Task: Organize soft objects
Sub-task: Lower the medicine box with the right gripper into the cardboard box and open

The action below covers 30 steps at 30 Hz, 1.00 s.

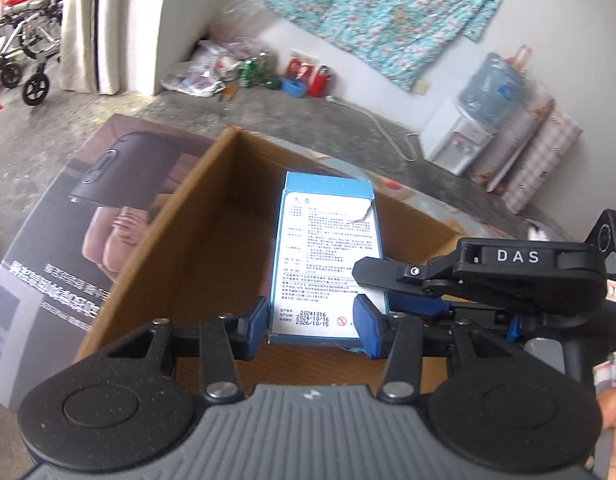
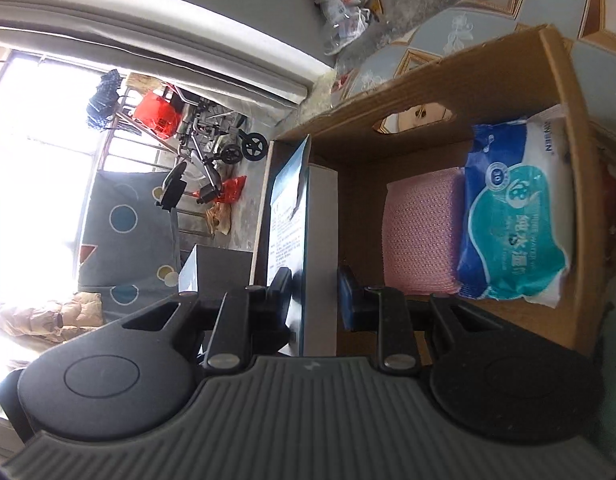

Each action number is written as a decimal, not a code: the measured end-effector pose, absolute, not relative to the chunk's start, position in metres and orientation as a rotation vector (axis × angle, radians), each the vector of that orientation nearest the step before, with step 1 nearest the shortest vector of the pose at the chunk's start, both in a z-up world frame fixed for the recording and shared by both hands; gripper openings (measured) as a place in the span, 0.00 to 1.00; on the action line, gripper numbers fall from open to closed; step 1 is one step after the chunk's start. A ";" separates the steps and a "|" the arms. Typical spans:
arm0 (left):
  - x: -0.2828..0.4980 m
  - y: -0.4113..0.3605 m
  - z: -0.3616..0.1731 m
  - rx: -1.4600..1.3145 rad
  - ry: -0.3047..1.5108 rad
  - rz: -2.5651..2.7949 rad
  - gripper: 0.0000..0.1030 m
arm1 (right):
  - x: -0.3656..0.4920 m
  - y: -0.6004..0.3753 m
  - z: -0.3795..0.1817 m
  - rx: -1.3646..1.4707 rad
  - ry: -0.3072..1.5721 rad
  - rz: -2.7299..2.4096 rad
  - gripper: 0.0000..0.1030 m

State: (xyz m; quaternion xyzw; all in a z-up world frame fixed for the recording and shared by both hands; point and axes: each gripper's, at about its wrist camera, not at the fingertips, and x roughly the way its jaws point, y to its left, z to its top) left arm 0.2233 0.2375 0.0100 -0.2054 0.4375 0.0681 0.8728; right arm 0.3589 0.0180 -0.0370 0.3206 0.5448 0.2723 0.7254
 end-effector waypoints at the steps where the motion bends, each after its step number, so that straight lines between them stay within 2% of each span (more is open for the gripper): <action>1: 0.228 0.243 0.006 -0.417 0.920 0.163 0.46 | 0.364 0.025 -0.044 0.715 1.216 0.589 0.23; 3: 0.239 0.249 -0.003 -0.375 0.927 0.195 0.43 | 0.374 0.039 -0.060 0.729 1.239 0.573 0.20; 10: 0.255 0.250 -0.031 -0.272 0.995 0.282 0.43 | 0.396 0.081 -0.114 0.751 1.320 0.508 0.17; 18: 0.237 0.244 -0.019 -0.246 0.971 0.265 0.43 | 0.400 0.082 -0.100 0.613 1.269 0.430 0.17; 24: 0.224 0.243 -0.010 -0.254 0.952 0.251 0.43 | 0.390 0.069 -0.101 0.640 1.279 0.413 0.17; 30: 0.196 0.248 0.009 -0.294 0.904 0.227 0.43 | 0.388 0.088 -0.078 0.563 1.274 0.559 0.22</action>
